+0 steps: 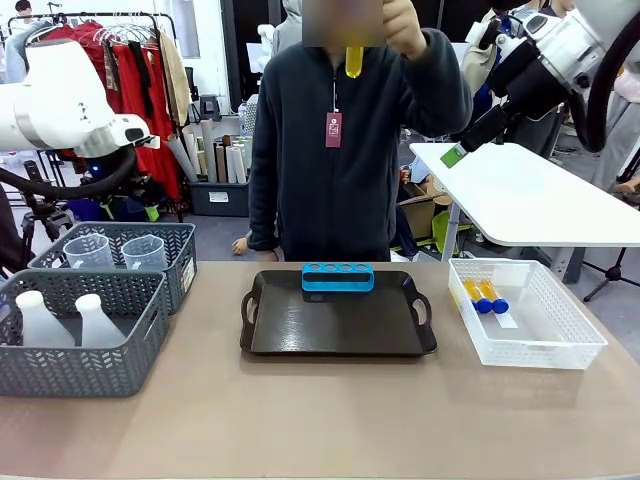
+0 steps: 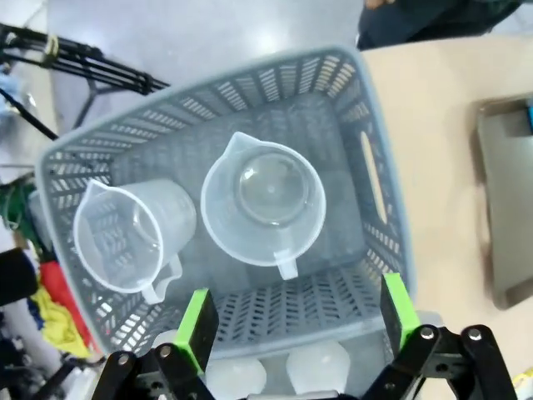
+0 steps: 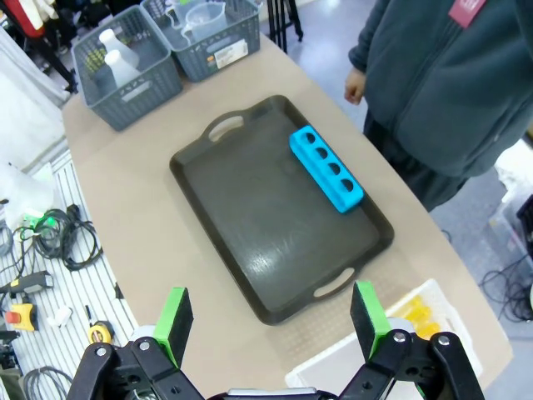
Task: Prepare the laboratory tools.
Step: Pick up one Large Measuring Cup and place it on the Handle tray.
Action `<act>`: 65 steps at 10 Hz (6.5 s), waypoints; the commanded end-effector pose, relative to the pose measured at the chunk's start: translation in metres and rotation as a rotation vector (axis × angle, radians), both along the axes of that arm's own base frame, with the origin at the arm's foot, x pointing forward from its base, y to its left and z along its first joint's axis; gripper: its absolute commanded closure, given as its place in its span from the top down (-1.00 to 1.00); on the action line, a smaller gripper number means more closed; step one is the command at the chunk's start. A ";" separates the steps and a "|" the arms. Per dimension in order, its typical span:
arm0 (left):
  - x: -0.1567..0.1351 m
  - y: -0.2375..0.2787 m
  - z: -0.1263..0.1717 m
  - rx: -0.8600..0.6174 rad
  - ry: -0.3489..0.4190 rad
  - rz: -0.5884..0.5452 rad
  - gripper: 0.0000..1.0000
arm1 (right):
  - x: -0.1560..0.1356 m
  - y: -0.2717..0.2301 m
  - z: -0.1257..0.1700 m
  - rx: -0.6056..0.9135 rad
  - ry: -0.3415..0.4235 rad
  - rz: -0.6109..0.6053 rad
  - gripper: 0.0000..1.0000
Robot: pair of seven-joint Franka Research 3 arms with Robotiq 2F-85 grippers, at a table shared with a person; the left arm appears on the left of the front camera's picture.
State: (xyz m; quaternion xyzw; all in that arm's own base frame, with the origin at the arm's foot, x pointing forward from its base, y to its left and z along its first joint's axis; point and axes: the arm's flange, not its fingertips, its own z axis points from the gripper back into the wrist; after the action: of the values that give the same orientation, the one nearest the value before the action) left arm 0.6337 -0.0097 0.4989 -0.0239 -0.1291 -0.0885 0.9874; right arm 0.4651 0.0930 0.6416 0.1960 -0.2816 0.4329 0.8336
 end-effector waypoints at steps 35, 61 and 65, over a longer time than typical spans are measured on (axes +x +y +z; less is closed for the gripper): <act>-0.042 -0.034 0.052 0.127 0.052 -0.117 -1.00 | -0.001 -0.001 0.001 0.003 0.001 0.005 1.00; -0.094 -0.196 0.148 0.281 -0.024 -0.707 -1.00 | -0.001 -0.001 0.001 0.003 0.001 0.005 1.00; -0.093 -0.198 0.146 0.284 -0.026 -0.728 -1.00 | -0.001 -0.001 0.001 0.003 0.001 0.005 1.00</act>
State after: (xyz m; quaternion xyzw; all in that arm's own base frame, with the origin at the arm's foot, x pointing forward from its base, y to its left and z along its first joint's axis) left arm 0.5414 -0.2081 0.6449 0.0697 -0.1105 -0.4490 0.8839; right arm 0.4651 0.0933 0.6415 0.1956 -0.2810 0.4330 0.8338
